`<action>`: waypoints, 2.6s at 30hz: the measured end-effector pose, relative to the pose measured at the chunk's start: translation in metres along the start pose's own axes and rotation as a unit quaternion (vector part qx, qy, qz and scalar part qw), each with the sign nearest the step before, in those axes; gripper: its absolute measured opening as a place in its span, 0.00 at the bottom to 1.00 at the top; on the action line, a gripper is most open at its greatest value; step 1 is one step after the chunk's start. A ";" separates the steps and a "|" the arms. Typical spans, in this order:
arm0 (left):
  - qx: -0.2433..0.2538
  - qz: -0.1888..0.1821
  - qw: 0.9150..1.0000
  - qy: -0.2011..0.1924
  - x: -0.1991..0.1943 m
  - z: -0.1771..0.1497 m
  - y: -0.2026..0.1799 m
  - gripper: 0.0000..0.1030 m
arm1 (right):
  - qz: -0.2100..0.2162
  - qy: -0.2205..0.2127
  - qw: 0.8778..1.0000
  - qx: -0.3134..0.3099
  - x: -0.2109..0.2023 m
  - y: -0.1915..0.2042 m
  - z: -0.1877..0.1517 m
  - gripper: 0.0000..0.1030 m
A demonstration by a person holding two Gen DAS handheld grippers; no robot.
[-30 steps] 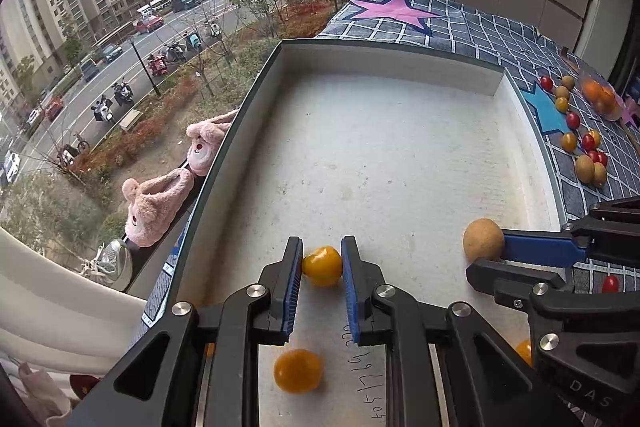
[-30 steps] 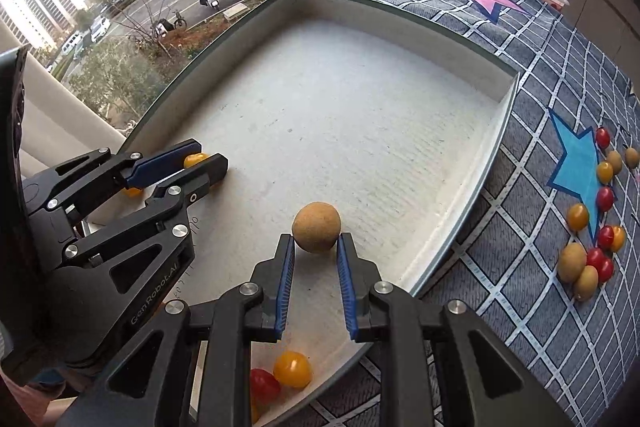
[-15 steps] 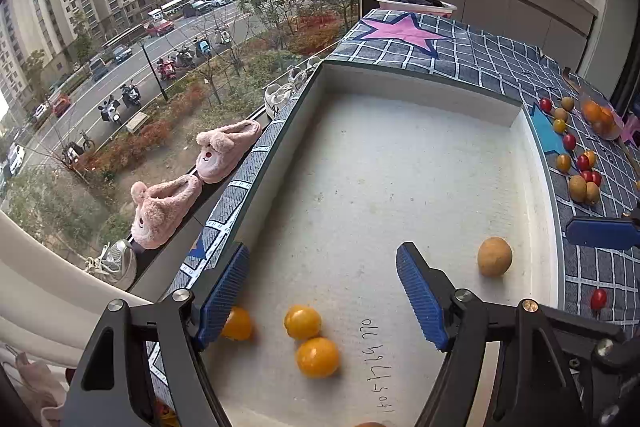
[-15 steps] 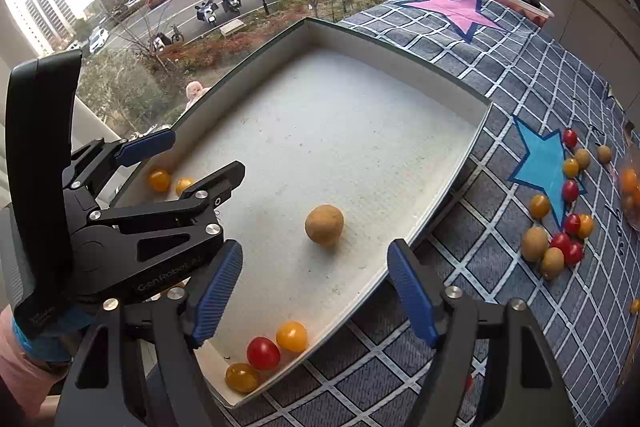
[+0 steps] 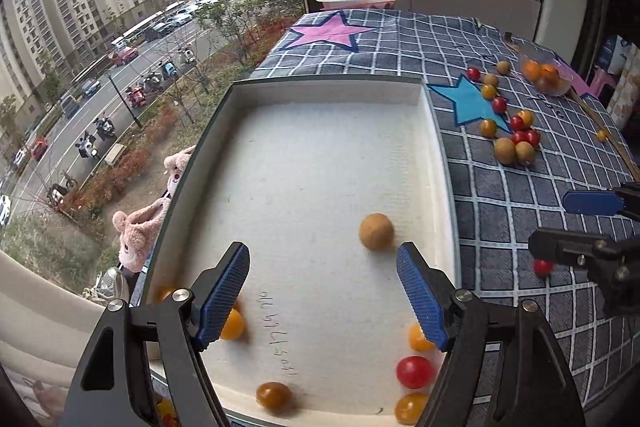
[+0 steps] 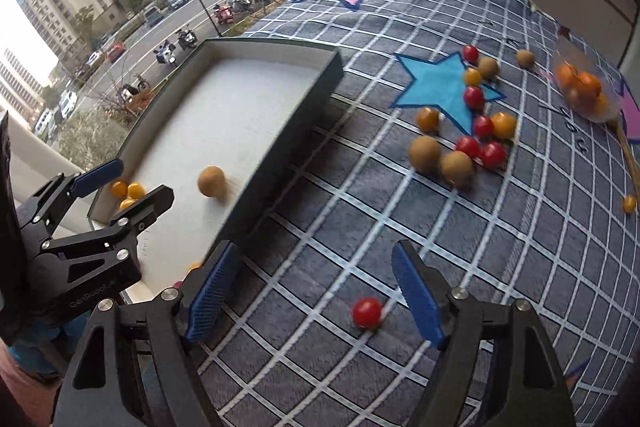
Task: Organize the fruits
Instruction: 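Move both open tools back over the fruit on the cloth, then grasp a red tomato with the left tool while the right tool grasps another red tomato, then carry both held red tomatoes over the white tray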
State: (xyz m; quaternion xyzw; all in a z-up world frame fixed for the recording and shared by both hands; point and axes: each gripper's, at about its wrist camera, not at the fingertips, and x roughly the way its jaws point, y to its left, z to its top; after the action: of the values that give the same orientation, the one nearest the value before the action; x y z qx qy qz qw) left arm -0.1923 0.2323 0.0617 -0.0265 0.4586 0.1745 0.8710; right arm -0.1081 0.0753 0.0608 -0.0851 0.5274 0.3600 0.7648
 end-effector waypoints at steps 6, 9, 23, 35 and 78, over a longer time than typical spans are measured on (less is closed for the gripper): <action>0.035 -0.021 0.999 -0.003 -0.010 0.003 -0.042 0.75 | -0.025 -0.002 0.998 0.059 -0.007 -0.059 -0.020 0.79; 0.046 -0.037 0.998 -0.004 -0.016 0.005 -0.062 0.75 | -0.039 -0.005 0.996 0.078 -0.008 -0.080 -0.027 0.79; 0.068 -0.047 0.996 0.021 0.006 -0.017 -0.130 0.75 | -0.081 -0.029 0.993 0.077 0.005 -0.107 -0.013 0.79; 0.075 -0.057 0.995 0.023 0.015 -0.023 -0.156 0.75 | -0.105 -0.054 0.992 0.048 0.031 -0.105 0.024 0.66; 0.006 -0.147 0.989 0.031 0.002 -0.036 -0.127 0.19 | -0.020 -0.044 0.997 0.066 -0.008 -0.092 -0.041 0.24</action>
State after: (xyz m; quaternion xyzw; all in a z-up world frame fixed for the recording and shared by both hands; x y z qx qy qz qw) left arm -0.1778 0.1060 0.0243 -0.0935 0.4775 0.0405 0.8727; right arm -0.0811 -0.0160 0.0270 -0.0291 0.5144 0.3126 0.7980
